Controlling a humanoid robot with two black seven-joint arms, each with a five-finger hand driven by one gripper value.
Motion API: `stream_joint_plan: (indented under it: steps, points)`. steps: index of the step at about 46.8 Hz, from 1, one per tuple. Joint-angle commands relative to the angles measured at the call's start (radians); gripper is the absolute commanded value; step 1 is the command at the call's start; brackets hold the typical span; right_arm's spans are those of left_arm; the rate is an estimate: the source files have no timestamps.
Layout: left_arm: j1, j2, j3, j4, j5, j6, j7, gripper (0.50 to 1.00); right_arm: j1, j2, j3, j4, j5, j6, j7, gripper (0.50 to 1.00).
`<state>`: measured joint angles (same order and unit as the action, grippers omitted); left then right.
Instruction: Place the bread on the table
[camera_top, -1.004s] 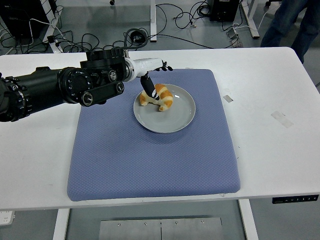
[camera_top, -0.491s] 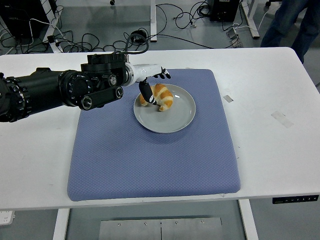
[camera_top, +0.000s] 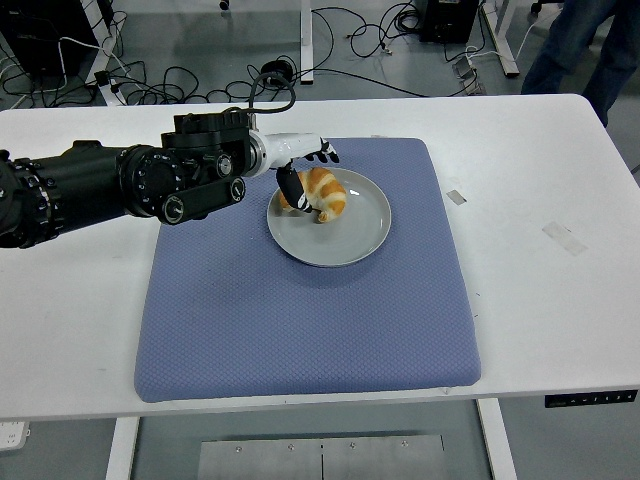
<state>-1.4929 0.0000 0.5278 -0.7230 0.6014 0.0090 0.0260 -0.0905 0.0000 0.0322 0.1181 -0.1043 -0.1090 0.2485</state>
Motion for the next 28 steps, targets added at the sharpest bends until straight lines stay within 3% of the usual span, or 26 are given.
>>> stream_joint_plan:
  steps: [1,4,8,16,21,28]
  points:
    - [0.000,0.000,0.000,0.000,0.000,0.000,-0.002,0.777,0.000,0.000,0.000,0.000,0.000,0.000,0.000,1.000]
    - [-0.001,0.000,0.000,0.000,0.000,0.000,-0.006,0.684,0.000,0.000,0.000,0.000,0.000,0.000,0.000,1.000]
    - [-0.001,0.000,0.000,0.000,0.000,0.000,-0.009,0.624,0.000,0.000,0.000,0.000,0.000,0.000,0.000,1.000]
    - [0.000,0.000,0.000,0.000,0.000,0.000,-0.009,0.601,0.000,0.000,0.000,0.000,0.000,0.000,0.000,1.000]
    - [0.002,0.000,0.000,-0.001,0.000,0.002,-0.009,0.500,0.000,0.000,0.000,0.000,0.000,0.000,0.000,1.000]
    - [-0.004,0.000,0.000,0.004,0.000,0.002,-0.009,0.500,0.000,0.000,0.000,0.000,0.000,0.000,0.000,1.000]
